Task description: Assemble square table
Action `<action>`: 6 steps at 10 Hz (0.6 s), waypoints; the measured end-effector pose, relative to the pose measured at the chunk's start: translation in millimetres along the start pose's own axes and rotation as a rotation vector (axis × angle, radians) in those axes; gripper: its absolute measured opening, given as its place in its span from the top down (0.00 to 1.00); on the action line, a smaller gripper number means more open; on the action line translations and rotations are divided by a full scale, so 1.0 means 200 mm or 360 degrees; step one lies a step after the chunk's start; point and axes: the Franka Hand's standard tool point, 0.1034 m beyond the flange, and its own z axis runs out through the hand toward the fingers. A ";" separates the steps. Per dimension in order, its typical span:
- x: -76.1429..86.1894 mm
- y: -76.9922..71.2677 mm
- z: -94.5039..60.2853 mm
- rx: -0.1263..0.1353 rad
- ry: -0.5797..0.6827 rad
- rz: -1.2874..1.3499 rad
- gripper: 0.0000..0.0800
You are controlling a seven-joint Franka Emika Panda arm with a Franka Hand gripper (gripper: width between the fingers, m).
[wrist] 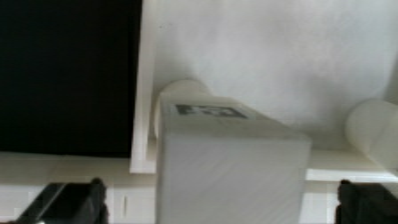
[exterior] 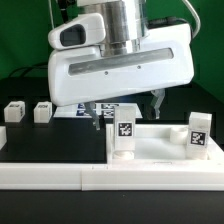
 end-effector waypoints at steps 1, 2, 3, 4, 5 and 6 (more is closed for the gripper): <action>0.00 0.00 0.00 0.0000 -0.0001 0.0001 0.19; 0.00 0.00 0.00 -0.0001 -0.0002 0.0014 0.19; -0.01 0.01 0.00 -0.0005 -0.0018 0.0156 0.19; -0.01 0.01 0.00 -0.0010 -0.0019 0.0247 0.19; -0.01 -0.01 0.00 -0.0012 -0.0020 0.0291 0.19; 0.00 -0.03 0.01 -0.0019 0.0007 0.0353 0.19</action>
Offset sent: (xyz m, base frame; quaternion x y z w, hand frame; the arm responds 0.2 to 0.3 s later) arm -0.0038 -0.0260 0.0017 -0.0829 -0.0456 0.1549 0.9834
